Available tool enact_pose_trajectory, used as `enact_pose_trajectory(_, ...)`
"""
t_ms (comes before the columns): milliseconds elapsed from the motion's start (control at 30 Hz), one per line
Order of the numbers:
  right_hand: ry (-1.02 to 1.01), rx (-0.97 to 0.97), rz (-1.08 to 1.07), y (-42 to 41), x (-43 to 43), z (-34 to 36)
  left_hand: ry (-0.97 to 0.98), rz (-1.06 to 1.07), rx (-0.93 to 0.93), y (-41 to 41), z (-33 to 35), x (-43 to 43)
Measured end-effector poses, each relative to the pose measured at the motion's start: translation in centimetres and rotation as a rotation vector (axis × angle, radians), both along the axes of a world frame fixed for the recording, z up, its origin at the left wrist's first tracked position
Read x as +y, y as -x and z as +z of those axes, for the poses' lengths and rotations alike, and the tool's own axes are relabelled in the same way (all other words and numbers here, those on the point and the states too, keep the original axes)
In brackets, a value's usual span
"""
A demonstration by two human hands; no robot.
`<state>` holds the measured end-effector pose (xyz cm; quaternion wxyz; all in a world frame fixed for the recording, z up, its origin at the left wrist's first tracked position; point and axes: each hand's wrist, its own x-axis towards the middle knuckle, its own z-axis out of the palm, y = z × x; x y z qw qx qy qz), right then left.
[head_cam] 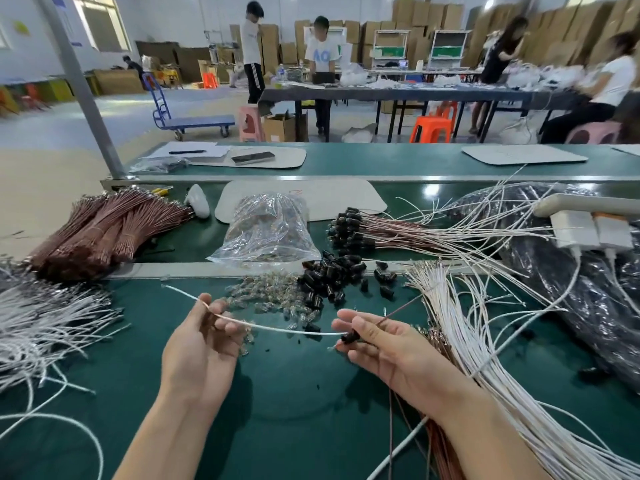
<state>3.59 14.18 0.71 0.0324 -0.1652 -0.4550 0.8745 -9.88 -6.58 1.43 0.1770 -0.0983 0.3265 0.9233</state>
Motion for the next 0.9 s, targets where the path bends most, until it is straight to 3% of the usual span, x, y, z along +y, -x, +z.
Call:
enact_pose_trajectory(133,-0.035,0.041,-0.086,0.1,-0.3,0.1,0.201,-0.017,0.056,-0.4,-0.1,0.5)
enact_pose_trajectory(267,-0.048,0.072,-0.119,0.4,-0.8,0.1,0.438,-0.227,0.267,-2.5,-0.8,2.8)
enact_pose_trajectory(400,-0.095,0.112,-0.069,0.4,-1.1,0.1,0.513,-0.405,0.424,-4.7,-1.7,4.0)
enact_pose_trajectory(667,0.122,0.2,-0.394,0.4,0.6,0.2,0.497,-0.102,0.374,-3.9,-1.4,3.9)
enact_pose_trajectory(900,0.138,0.185,-0.409,0.5,0.9,-0.2,0.679,-0.036,0.552,-3.8,-2.1,3.9)
